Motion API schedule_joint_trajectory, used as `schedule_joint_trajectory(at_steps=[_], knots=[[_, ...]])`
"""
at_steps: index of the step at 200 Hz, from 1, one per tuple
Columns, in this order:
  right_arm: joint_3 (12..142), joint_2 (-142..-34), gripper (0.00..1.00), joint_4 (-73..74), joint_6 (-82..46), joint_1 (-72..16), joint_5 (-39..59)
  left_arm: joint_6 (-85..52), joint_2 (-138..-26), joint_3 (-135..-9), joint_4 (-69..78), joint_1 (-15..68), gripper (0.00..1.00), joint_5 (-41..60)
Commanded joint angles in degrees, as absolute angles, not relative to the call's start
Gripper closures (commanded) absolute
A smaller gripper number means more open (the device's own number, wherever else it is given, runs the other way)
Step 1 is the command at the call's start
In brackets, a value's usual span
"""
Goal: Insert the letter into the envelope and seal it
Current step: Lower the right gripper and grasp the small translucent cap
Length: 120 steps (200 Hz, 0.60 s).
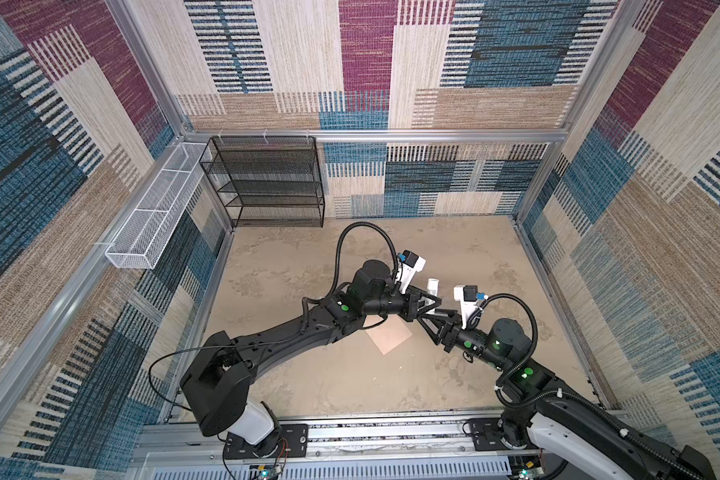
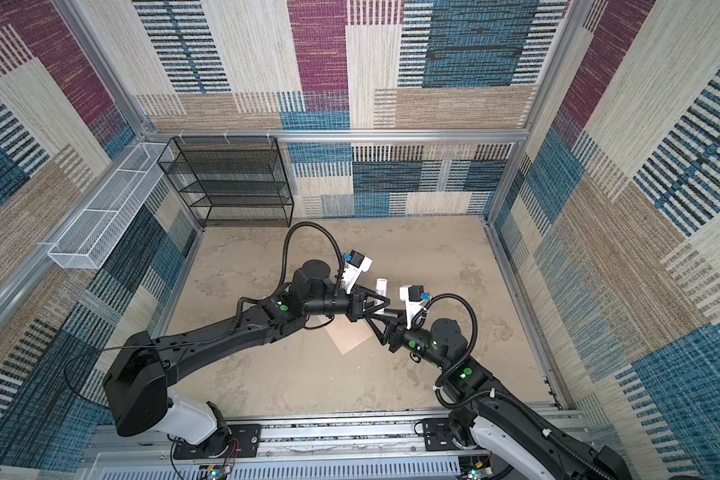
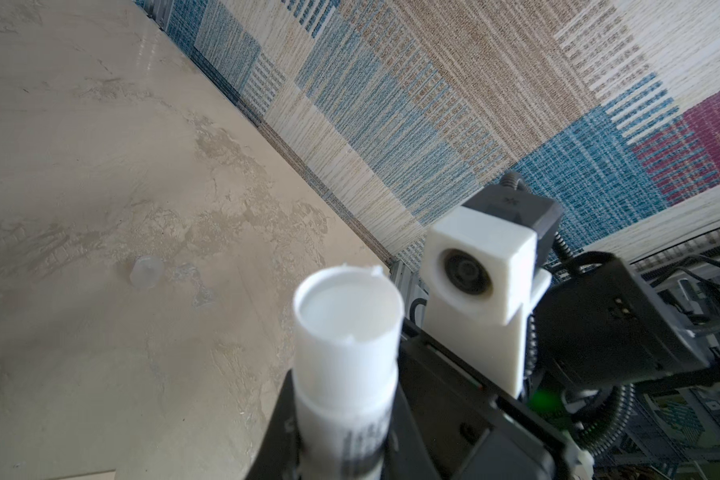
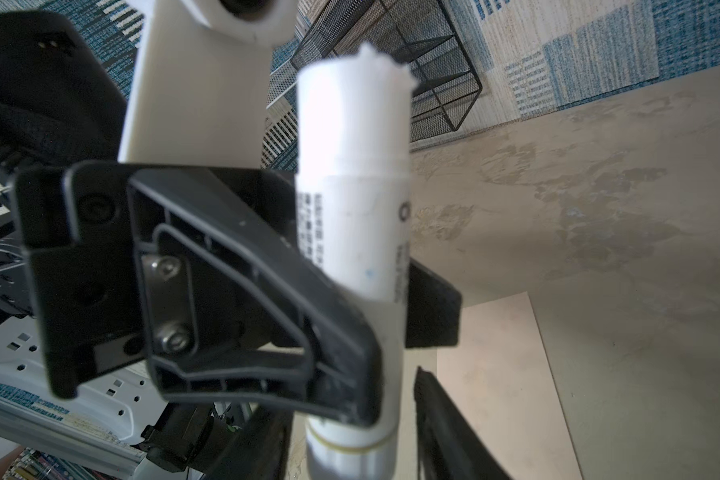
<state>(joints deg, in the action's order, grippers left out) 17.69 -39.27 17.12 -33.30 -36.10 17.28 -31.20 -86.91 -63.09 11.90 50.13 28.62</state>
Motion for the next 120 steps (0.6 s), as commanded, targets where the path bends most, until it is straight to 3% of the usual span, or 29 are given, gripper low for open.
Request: schedule_joint_trajectory(at_steps=[1, 52, 79, 120], knots=[[19.12, -38.27, 0.4, 10.95, -30.41, -36.2, 13.21, -26.89, -84.16, -63.43, 7.21, 49.81, 0.91, 25.06], [26.72, -41.6, 0.38, -8.12, -28.48, -36.11, -1.42, -17.05, -73.94, -61.11, -10.49, 46.6, 0.94, 16.64], [35.88, -53.41, 0.39, -20.05, -32.0, -35.39, -8.51, -14.6, -69.15, -56.92, -14.64, 46.48, 0.94, 15.14], [49.43, -69.47, 0.4, -32.42, -33.57, -28.84, -8.19, -14.76, -62.48, -46.4, -12.21, 46.61, 0.93, 17.13]])
